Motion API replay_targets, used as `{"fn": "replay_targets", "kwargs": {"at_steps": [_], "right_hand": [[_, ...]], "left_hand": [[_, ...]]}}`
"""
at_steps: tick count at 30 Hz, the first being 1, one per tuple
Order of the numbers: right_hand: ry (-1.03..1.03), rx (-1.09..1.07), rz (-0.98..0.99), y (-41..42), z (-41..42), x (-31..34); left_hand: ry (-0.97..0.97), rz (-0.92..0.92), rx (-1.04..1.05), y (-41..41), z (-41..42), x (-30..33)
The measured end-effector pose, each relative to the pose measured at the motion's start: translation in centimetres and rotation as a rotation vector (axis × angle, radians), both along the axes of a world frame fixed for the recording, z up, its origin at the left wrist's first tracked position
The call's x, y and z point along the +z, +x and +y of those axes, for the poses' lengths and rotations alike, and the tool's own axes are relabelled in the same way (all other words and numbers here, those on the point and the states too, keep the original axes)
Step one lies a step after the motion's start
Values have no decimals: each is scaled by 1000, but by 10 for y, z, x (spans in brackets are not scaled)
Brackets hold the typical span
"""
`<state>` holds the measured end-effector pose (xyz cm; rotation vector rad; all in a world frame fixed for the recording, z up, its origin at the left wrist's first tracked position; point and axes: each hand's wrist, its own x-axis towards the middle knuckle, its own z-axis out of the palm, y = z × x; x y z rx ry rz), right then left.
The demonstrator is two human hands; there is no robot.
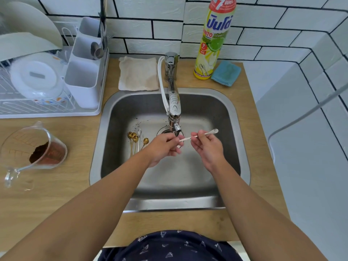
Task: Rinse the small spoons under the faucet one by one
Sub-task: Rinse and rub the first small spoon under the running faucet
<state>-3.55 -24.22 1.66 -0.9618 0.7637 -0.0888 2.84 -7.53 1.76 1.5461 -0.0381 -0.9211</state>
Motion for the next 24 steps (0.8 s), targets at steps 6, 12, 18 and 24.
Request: {"fn": "replay_targets", "kwargs": {"at_steps": [6, 12, 18, 24], "right_hand": [[-51, 109, -7, 5, 21, -3], [-40, -99, -14, 16, 9, 4], [-45, 95, 4, 12, 16, 8], [-24, 97, 24, 14, 11, 11]], "left_hand": [[463, -459, -93, -2, -1, 1], [279, -228, -136, 1, 12, 2], [329, -172, -49, -1, -8, 14], [232, -161, -136, 3, -3, 9]]}}
